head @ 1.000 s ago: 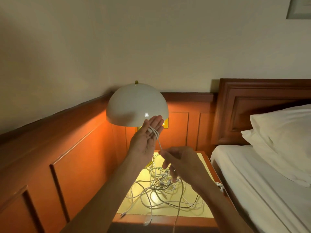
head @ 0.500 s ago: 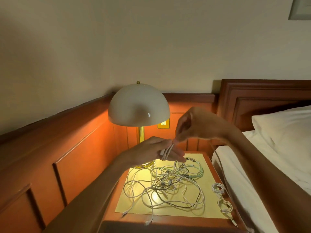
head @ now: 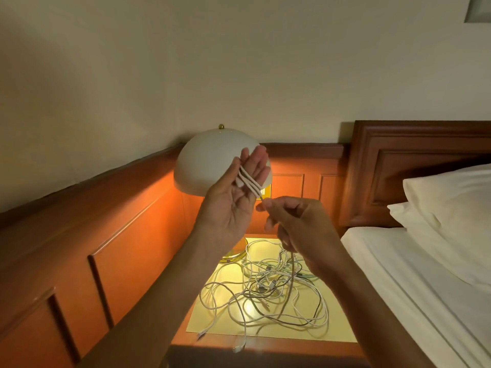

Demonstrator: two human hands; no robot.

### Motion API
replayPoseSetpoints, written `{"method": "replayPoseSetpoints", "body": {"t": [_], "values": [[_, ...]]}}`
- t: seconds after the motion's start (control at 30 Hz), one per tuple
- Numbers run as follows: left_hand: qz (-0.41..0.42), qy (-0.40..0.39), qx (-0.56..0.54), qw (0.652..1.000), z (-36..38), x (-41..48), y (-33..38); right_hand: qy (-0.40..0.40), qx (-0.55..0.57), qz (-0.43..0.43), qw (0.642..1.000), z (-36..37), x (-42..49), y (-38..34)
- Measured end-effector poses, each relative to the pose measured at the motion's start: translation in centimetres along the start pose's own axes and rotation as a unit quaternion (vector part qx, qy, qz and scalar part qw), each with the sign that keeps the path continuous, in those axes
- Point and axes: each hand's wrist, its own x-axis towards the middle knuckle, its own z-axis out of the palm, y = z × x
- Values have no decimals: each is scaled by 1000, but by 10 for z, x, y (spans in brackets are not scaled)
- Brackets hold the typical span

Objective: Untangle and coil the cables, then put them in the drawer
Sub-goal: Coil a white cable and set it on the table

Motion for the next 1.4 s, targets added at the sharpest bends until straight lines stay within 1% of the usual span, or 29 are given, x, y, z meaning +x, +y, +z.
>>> {"method": "replayPoseSetpoints", "body": {"t": [0.03,0.1,0.17,0.2,0.27,0.3,0.33,0.37,0.4,0.43,0.5,0.57,0.67,0.73,0.8,0.9,0.97,1.03,1.07,1.1,1.13,1.17,1.2,1.23,1.27,1.3,1.33,1.37,1.4], "values": [[23,5,19,1000,-4,8,-2,5,-27,-2,1000,2,-3,2],[67,29,107,992,-13,19,-11,11,-140,-28,990,6,-7,5],[123,48,260,957,-25,24,-22,-10,-272,-48,961,5,-7,6],[156,44,360,919,-32,24,-26,-29,-322,-45,945,4,-6,6],[203,8,558,805,-51,25,-27,-52,-414,-40,908,-3,-1,3],[201,-15,638,744,-61,25,-24,-51,-459,-44,886,-8,3,2],[172,-40,698,694,-67,24,-21,-43,-500,-51,864,-14,7,-1],[119,-70,736,663,-74,21,-18,-38,-529,-62,845,-20,12,-7],[42,-109,745,657,-78,16,-16,-40,-548,-73,832,-26,18,-14],[-46,-152,724,671,-80,12,-14,-56,-558,-83,824,-32,24,-22],[-190,-199,617,738,-78,3,-7,-129,-539,-88,827,-42,39,-39],[-237,-188,483,822,-71,-3,1,-178,-473,-93,858,-51,55,-47],[-194,-174,344,902,-56,-8,6,-174,-283,-81,940,-54,70,-36],[-131,-117,268,947,-43,-9,4,-128,-176,-67,974,-47,70,-15],[-66,-38,194,978,-38,0,0,-71,-140,-43,987,-35,60,7],[6,54,142,988,-43,17,-9,-22,-130,-11,991,-9,34,39],[34,95,155,983,-52,24,-21,2,-199,-29,980,8,20,53],[69,99,240,963,-65,27,-34,12,-288,-62,955,19,12,62],[90,96,301,945,-71,28,-38,12,-328,-66,942,20,9,64],[119,92,387,910,-79,29,-39,9,-362,-61,930,18,8,64],[152,82,495,852,-85,30,-37,3,-393,-53,918,15,8,62],[170,64,596,782,-90,30,-34,-4,-425,-50,904,10,8,58],[158,35,676,719,-93,29,-31,-16,-455,-55,889,3,9,52],[121,-6,734,669,-94,26,-29,-34,-482,-61,874,-3,11,45],[71,-50,776,625,-94,22,-28,-57,-502,-64,860,-10,14,36],[22,-91,796,598,-93,17,-28,-80,-517,-65,850,-16,17,26],[-22,-123,792,597,-94,13,-28,-102,-529,-68,840,-22,22,16],[-61,-147,765,624,-94,10,-28,-125,-537,-72,831,-28,27,7],[-96,-161,726,661,-93,7,-26,-148,-540,-77,825,-35,32,0]]}}
